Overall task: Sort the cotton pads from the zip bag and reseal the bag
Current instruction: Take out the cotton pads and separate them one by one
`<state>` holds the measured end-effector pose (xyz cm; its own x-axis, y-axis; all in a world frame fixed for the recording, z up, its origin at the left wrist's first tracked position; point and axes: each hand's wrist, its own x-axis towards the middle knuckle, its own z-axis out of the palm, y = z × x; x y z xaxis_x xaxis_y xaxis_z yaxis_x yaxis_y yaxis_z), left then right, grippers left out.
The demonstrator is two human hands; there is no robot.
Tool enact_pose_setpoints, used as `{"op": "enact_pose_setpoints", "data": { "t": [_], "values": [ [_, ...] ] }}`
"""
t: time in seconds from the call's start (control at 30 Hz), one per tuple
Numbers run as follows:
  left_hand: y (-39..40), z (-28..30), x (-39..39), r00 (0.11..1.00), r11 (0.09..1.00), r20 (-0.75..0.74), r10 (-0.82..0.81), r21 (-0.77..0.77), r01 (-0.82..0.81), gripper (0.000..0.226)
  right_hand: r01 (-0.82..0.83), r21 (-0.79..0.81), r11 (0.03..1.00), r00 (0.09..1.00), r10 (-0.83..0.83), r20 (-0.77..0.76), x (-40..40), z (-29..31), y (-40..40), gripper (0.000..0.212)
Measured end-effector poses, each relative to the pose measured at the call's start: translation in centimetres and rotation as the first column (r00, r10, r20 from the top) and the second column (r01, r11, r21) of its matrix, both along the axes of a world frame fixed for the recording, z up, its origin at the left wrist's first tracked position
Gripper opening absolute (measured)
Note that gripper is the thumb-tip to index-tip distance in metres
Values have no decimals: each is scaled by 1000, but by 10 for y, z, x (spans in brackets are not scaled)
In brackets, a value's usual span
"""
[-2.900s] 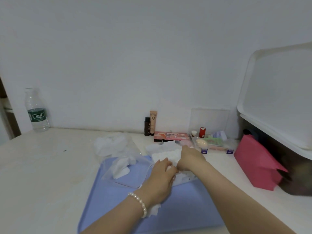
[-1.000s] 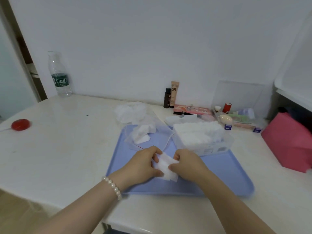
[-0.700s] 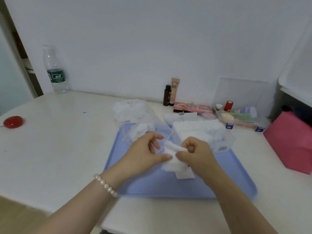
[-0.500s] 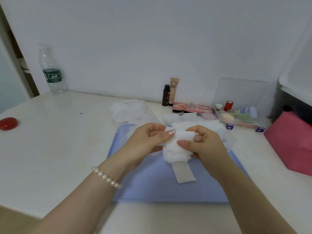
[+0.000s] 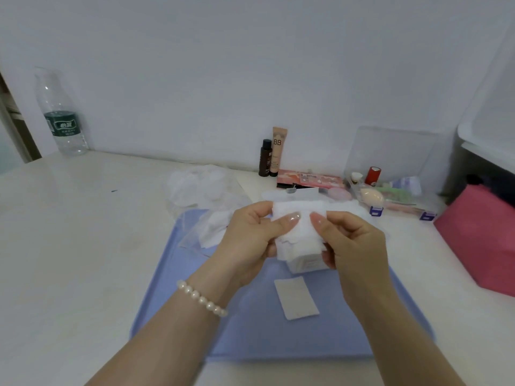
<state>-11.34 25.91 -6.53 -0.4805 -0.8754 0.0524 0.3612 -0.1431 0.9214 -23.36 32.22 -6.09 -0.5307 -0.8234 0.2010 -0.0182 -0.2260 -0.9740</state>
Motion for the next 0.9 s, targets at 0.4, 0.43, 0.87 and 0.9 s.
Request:
{"op": "enact_pose_setpoints", "data": {
  "t": [0.4, 0.43, 0.87, 0.9],
  "values": [
    [6, -18, 8, 981, 981, 6, -195, 14, 195, 44, 226, -172, 959, 802, -284, -526, -7, -18, -4, 21],
    [6, -18, 8, 981, 981, 1, -194, 20, 194, 42, 210, -246, 946, 707, -320, -630, -7, -19, -2, 23],
    [8, -17, 10, 981, 979, 29, -194, 76, 191, 39, -22, -88, 996, 914, -16, -406, -2, -17, -4, 17],
    [8, -17, 9, 981, 979, 33, -190, 87, 186, 39, 22, -103, 994, 945, -55, -322, -2, -17, -4, 34]
  ]
}}
